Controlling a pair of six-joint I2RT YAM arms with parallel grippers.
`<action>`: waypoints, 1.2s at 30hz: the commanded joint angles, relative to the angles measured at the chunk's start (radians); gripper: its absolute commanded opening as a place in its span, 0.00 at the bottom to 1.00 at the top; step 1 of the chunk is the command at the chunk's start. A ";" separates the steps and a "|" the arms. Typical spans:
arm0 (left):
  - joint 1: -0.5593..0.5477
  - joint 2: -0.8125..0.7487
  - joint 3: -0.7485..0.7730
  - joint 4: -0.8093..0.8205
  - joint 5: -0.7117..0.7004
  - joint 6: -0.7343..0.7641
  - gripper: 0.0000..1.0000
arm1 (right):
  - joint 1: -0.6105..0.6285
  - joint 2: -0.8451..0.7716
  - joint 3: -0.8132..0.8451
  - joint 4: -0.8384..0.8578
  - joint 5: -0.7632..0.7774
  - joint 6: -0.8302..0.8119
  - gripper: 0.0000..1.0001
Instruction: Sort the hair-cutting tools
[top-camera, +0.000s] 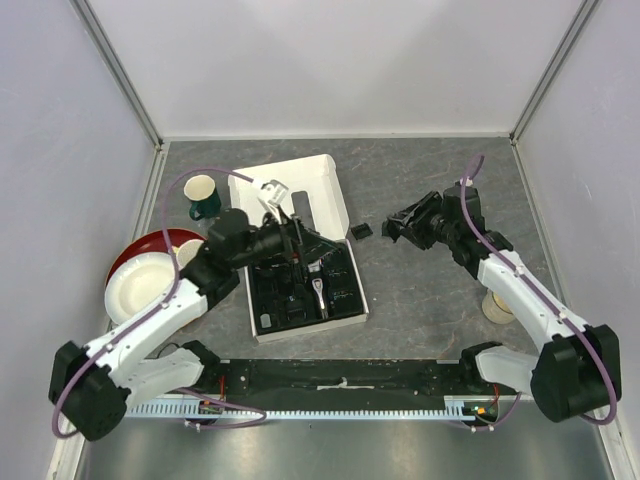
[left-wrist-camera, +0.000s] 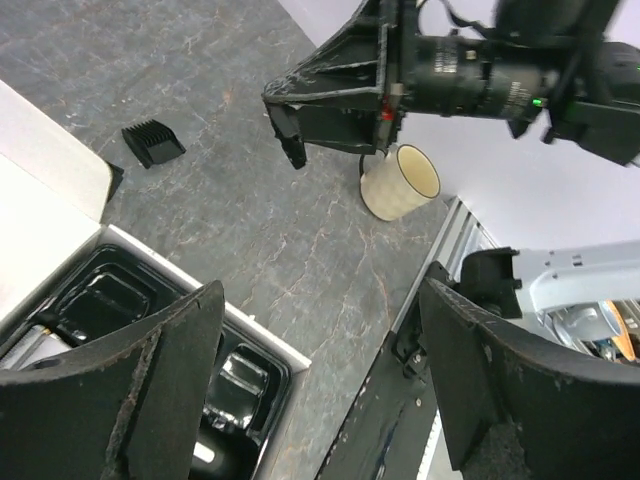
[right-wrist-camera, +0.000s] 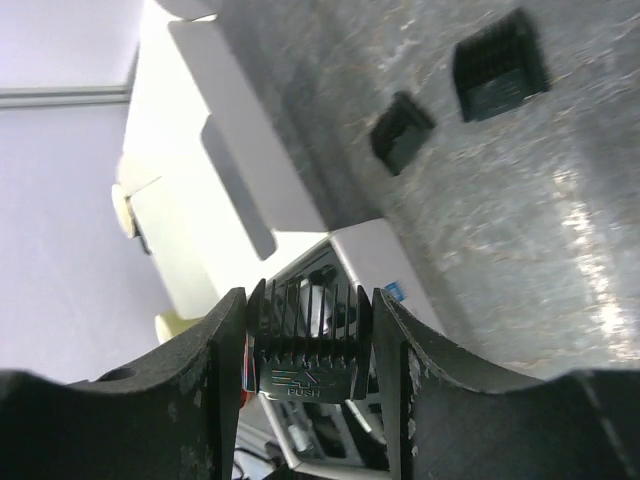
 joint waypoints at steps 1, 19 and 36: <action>-0.167 0.104 0.002 0.198 -0.312 -0.086 0.84 | 0.047 -0.058 0.044 0.027 -0.026 0.110 0.27; -0.443 0.535 0.266 0.456 -0.802 0.115 0.77 | 0.073 -0.096 0.120 0.015 -0.073 0.173 0.26; -0.453 0.572 0.261 0.471 -0.817 0.140 0.43 | 0.073 -0.084 0.106 0.022 -0.062 0.164 0.27</action>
